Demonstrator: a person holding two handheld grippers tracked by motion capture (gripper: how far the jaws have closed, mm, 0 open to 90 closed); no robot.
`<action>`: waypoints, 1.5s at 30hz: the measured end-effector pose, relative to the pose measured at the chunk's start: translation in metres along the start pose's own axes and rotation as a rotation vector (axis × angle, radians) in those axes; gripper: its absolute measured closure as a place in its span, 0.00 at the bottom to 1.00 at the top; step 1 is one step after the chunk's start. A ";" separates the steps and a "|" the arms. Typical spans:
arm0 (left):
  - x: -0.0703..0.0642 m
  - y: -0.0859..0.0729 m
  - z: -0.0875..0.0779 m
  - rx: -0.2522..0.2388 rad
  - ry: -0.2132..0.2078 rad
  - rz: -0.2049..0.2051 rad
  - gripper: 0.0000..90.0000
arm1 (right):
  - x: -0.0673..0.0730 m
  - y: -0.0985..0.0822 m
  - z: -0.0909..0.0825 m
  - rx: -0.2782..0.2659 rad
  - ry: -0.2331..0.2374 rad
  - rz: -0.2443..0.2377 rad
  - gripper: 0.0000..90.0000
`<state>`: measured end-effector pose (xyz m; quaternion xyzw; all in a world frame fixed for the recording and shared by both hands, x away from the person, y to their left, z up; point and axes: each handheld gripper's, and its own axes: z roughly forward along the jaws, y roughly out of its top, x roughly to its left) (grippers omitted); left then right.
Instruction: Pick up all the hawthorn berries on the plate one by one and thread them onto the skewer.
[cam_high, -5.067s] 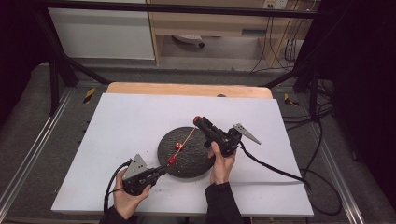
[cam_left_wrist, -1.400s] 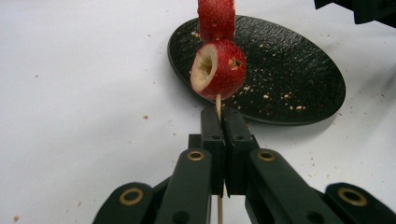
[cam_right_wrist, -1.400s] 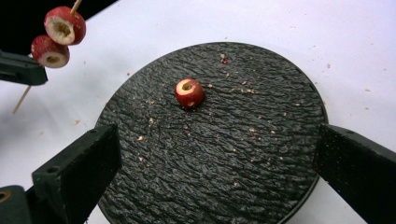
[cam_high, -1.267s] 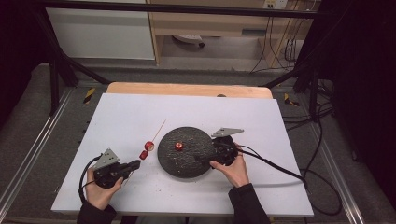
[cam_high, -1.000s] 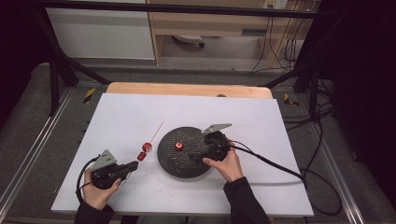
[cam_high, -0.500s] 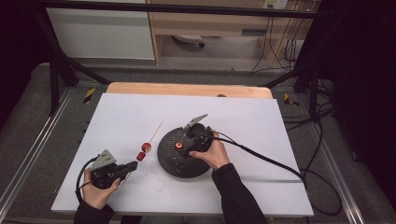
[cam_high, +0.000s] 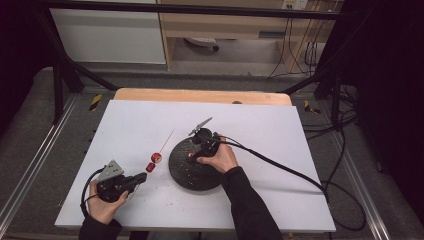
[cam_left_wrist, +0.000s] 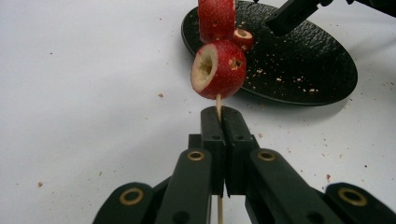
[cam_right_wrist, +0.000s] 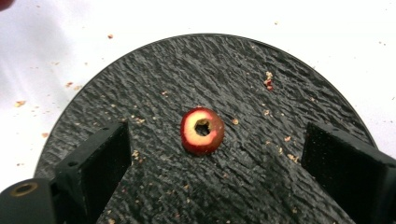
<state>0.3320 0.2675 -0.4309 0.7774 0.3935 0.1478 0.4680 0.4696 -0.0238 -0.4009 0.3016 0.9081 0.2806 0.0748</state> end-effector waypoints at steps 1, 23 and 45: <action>0.000 0.000 0.000 0.000 0.000 0.000 0.98 | 0.000 0.002 0.001 0.010 -0.003 -0.006 0.11; 0.000 0.000 0.001 0.006 -0.002 -0.003 0.98 | -0.001 0.017 0.023 0.146 0.050 -0.098 0.54; 0.001 0.000 0.001 0.007 -0.001 -0.002 0.98 | -0.004 0.019 0.024 0.182 0.074 -0.079 0.70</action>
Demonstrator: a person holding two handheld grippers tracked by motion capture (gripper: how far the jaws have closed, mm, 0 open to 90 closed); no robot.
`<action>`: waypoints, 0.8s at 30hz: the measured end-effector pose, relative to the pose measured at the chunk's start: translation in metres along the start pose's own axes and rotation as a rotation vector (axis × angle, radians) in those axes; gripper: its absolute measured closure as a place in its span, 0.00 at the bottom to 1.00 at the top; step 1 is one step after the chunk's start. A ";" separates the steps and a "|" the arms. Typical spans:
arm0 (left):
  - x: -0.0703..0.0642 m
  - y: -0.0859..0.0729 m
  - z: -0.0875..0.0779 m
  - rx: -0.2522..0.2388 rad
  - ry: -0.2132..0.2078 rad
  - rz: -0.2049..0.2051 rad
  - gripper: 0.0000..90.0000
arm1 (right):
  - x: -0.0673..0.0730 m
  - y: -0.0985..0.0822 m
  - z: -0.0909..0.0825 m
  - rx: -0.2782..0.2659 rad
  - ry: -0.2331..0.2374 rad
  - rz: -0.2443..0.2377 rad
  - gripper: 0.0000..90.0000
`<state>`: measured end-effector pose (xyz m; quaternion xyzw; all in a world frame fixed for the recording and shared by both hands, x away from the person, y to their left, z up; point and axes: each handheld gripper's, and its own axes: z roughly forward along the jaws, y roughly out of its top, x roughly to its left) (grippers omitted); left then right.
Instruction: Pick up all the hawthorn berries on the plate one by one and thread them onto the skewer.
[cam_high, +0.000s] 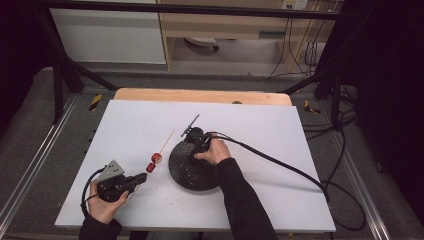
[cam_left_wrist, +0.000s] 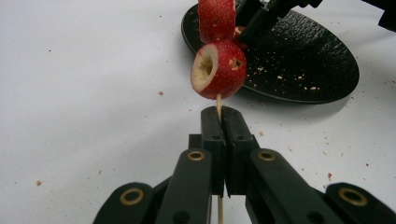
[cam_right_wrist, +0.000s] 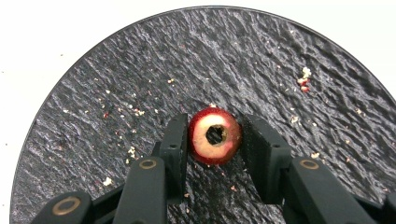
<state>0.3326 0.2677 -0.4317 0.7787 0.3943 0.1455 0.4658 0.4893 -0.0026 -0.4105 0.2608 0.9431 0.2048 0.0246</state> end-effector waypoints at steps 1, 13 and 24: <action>0.000 0.000 0.000 -0.001 0.000 0.000 0.98 | 0.000 0.000 0.000 0.001 0.002 0.001 0.70; -0.001 0.000 0.000 -0.003 0.002 0.002 0.98 | 0.003 0.000 -0.014 -0.029 -0.004 0.038 0.70; -0.001 0.000 -0.001 -0.005 0.002 0.006 0.98 | 0.005 -0.005 -0.037 -0.075 -0.004 0.066 0.71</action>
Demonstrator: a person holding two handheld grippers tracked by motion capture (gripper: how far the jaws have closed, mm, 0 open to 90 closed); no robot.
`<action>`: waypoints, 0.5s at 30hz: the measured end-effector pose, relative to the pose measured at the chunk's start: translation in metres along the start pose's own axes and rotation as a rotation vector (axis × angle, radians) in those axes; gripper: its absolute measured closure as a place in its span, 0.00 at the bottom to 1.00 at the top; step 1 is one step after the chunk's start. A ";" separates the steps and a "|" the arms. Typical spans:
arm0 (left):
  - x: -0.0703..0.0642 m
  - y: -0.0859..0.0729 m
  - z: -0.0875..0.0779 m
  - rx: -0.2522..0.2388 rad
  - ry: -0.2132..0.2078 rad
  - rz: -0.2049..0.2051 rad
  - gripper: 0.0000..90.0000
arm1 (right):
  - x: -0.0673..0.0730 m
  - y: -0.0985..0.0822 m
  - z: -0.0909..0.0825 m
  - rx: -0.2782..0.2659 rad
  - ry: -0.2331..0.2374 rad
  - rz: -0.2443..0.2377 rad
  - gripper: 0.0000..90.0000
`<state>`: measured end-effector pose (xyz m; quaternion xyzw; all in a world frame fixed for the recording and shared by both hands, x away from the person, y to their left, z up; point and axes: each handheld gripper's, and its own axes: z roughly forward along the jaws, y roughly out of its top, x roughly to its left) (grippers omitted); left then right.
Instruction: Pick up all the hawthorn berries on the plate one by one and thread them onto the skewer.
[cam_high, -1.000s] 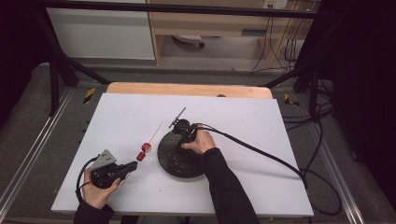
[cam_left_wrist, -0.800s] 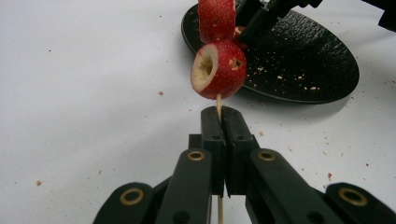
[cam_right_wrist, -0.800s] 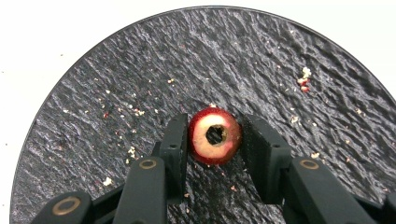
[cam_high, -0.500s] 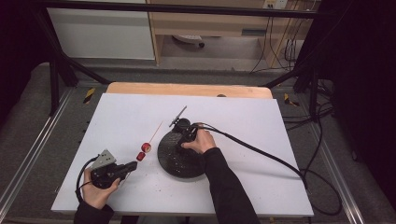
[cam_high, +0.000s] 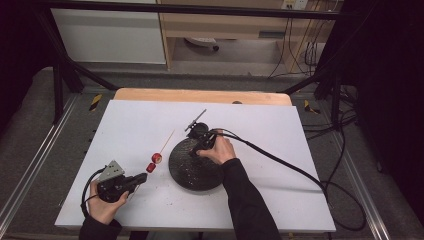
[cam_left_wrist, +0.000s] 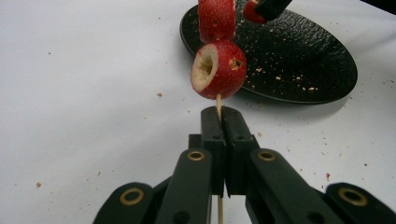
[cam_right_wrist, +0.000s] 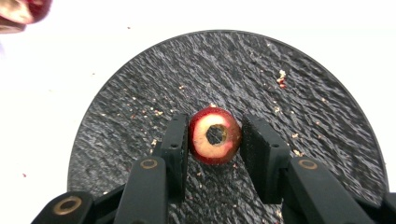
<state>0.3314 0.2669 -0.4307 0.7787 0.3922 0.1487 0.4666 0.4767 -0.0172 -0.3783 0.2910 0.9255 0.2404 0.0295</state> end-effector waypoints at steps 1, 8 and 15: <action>0.000 0.000 0.000 0.000 0.000 0.000 0.98 | 0.000 -0.001 -0.002 -0.006 0.002 0.004 0.71; -0.002 0.000 0.001 0.002 -0.003 0.005 0.98 | -0.001 -0.010 -0.018 -0.046 0.004 0.041 0.71; -0.004 0.000 0.002 0.006 -0.003 0.012 0.98 | -0.003 -0.029 -0.023 -0.100 0.000 0.087 0.71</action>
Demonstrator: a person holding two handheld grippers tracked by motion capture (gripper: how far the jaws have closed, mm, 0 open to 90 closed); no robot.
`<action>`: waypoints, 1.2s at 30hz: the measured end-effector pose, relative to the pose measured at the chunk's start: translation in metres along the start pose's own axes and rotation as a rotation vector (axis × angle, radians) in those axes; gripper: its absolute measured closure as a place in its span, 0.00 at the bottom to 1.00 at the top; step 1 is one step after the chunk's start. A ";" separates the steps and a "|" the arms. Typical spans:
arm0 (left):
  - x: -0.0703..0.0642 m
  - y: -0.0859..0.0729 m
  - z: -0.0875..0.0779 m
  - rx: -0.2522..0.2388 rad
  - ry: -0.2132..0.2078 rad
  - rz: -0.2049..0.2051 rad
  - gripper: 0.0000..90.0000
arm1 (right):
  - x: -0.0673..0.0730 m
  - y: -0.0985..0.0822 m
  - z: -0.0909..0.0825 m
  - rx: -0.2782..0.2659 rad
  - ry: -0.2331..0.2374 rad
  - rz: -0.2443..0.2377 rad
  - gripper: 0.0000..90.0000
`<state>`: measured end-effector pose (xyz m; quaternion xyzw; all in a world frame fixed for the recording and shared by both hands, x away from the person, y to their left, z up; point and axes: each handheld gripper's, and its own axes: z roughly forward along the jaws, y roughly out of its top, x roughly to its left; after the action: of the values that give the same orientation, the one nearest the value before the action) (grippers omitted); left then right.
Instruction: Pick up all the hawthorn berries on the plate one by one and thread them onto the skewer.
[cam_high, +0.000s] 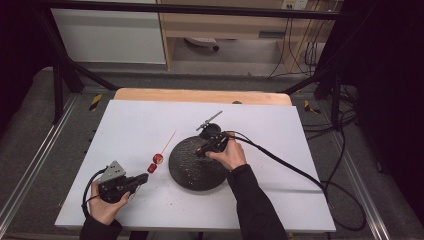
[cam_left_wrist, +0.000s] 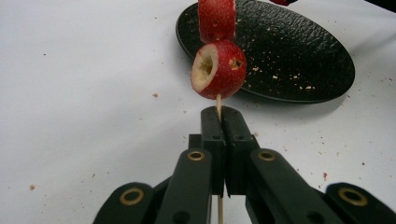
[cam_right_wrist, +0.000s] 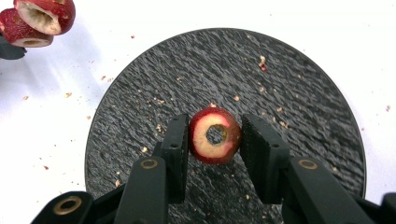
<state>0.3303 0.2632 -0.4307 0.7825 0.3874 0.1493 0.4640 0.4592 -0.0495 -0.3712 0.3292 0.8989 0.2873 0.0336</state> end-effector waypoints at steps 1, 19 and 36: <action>0.000 0.000 0.000 -0.001 -0.001 0.000 0.98 | 0.000 -0.003 0.000 -0.009 0.001 0.012 0.71; -0.008 0.001 0.005 0.010 -0.008 0.018 0.98 | 0.000 -0.046 -0.009 -0.261 0.028 0.143 0.71; -0.021 0.003 0.015 0.024 -0.014 0.030 0.98 | -0.001 -0.093 -0.005 -0.531 0.083 0.337 0.71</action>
<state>0.3270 0.2376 -0.4339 0.7948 0.3741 0.1462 0.4548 0.4059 -0.1101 -0.4176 0.4411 0.7260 0.5265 0.0336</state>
